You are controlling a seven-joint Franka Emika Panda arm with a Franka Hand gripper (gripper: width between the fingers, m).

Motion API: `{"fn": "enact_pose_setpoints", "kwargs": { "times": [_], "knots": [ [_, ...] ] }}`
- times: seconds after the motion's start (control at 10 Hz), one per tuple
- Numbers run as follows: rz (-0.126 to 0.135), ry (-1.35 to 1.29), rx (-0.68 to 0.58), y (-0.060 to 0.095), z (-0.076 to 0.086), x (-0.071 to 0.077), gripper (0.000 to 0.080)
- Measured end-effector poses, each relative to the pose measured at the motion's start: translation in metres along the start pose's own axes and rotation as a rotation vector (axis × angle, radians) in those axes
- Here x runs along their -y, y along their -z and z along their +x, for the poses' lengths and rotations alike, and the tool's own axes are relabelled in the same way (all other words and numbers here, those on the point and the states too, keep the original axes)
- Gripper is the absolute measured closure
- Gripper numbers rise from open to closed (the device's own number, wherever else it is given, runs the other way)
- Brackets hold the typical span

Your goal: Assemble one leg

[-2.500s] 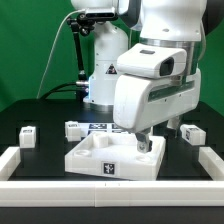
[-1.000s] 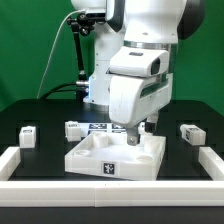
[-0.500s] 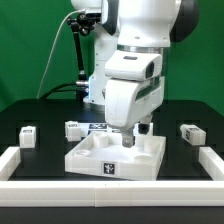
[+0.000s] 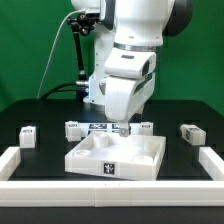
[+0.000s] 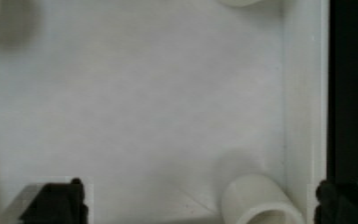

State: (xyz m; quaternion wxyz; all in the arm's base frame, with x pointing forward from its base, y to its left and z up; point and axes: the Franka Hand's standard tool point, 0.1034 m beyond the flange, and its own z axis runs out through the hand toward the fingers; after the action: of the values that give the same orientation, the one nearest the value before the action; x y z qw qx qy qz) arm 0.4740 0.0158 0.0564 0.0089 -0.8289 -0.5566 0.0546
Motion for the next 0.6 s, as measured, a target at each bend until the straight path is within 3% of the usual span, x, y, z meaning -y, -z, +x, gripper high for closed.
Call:
{"fn": "enact_pose_setpoints", "kwargs": {
  "times": [0.2,0.3,0.5,0.6],
  "knots": [
    [-0.001,0.0,-0.001,0.0,0.0,0.0,0.015],
    [-0.032,0.014,-0.025,-0.003,-0.002,-0.001,0.015],
    [-0.061,0.009,-0.059,-0.021,-0.009,0.02,0.015],
    [-0.06,0.011,-0.064,-0.026,-0.011,0.029,0.015]
  ]
}}
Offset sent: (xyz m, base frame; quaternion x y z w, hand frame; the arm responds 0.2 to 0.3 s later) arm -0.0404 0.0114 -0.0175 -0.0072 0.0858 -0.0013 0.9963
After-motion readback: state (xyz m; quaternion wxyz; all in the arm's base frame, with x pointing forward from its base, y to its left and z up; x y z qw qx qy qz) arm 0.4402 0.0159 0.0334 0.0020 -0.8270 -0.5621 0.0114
